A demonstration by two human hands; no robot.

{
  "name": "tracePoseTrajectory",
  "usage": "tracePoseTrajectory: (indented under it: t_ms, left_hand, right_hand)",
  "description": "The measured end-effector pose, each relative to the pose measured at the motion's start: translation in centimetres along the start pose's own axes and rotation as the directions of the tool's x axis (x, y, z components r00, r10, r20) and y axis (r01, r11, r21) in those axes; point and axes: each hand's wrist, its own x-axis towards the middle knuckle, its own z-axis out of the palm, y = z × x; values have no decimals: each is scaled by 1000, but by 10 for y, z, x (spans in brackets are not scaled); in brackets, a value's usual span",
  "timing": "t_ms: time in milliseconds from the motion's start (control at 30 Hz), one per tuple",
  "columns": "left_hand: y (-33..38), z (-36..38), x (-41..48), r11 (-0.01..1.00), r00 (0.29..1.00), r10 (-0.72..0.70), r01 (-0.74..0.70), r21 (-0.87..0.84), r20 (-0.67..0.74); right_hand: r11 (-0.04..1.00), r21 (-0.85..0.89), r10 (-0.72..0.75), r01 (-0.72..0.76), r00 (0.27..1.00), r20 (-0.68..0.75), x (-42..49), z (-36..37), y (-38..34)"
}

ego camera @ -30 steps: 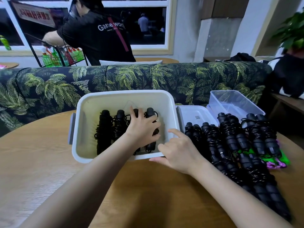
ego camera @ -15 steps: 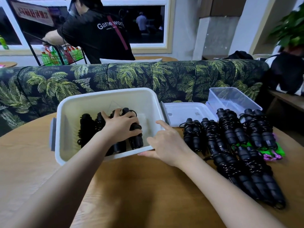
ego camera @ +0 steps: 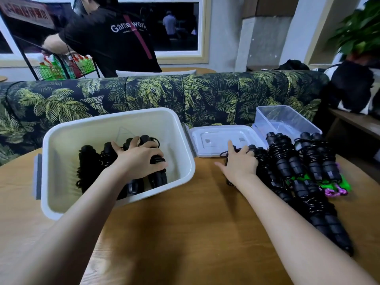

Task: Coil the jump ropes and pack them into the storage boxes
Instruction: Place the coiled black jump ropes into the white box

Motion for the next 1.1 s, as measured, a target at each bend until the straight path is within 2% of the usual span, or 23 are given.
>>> tracePoseTrajectory:
  t_ms: [100, 167, 267, 333, 367, 400, 467, 500, 567, 633, 667, 700, 733, 767, 800, 867, 933, 1033, 1100]
  left_hand:
    - [1, -1, 0, 1000, 1000, -5, 5, -17, 8]
    - [2, -2, 0, 1000, 1000, -6, 6, -23, 16]
    - [3, -2, -1, 1000, 1000, -3, 3, -25, 18]
    - [2, -1, -2, 1000, 1000, 1, -1, -24, 7]
    - [2, 0, -3, 1000, 1000, 2, -2, -24, 2]
    - [3, 0, -4, 1000, 1000, 3, -3, -23, -3]
    - [5, 0, -5, 1000, 1000, 4, -4, -19, -9]
    - [7, -1, -6, 1000, 1000, 4, -4, -17, -8]
    - [8, -1, -8, 1000, 1000, 5, -5, -16, -5]
    - [9, -1, -10, 1000, 1000, 7, -7, -13, -10]
    - [9, 0, -11, 1000, 1000, 4, -5, -9, -16]
    - [10, 0, -11, 1000, 1000, 1, -1, -4, -21]
    - [12, 0, -12, 1000, 1000, -5, 5, 1, -24]
    - [13, -1, -13, 1000, 1000, -13, 14, 5, -23]
    - [15, -2, -15, 1000, 1000, -21, 22, 5, -19]
    - [15, -3, -19, 1000, 1000, -22, 22, -1, -23]
    - [12, -3, -24, 1000, 999, -13, 13, 6, -37]
    - [9, -2, -29, 999, 999, -19, 20, 43, -41]
    - [9, -1, -33, 997, 998, -25, 28, 65, -50]
  right_hand:
    - [993, -113, 38, -33, 998, 46, 2, 2, -8]
    - [996, -84, 24, -20, 999, 41, 4, 4, -7]
    - [987, 158, -18, 13, 999, 29, 1, 0, 2]
    - [911, 412, -4, -1, 1000, 10, -6, -8, 15]
    - [834, 551, 14, -6, 1000, -10, -11, -14, 21]
    - [706, 708, 25, 1, 999, -26, -19, -20, 27]
    - [270, 960, 29, 70, 996, -81, -37, -40, 30]
    - [46, 995, 21, 90, 996, -91, -48, -55, 28]
    - [-268, 961, -57, 64, 995, -83, -68, -86, 18]
    - [-435, 900, -191, 12, 976, -105, -85, -112, 2]
    - [-454, 891, -255, -2, 959, -128, -91, -120, -8]
    - [-437, 900, -301, 6, 941, -152, -96, -127, -21]
    - [-377, 925, -324, 44, 930, -176, -100, -130, -35]
    - [-264, 957, -318, 124, 925, -208, -102, -130, -50]
    - [-105, 966, -292, 238, 921, -258, -101, -127, -64]
    - [239, 874, -233, 424, 898, -372, -97, -114, -86]
    - [467, 732, -240, 495, 868, -435, -92, -98, -98]
    - [695, 498, -259, 519, 827, -500, -90, -79, -108]
    - [749, 432, -245, 503, 815, -525, -91, -72, -115]
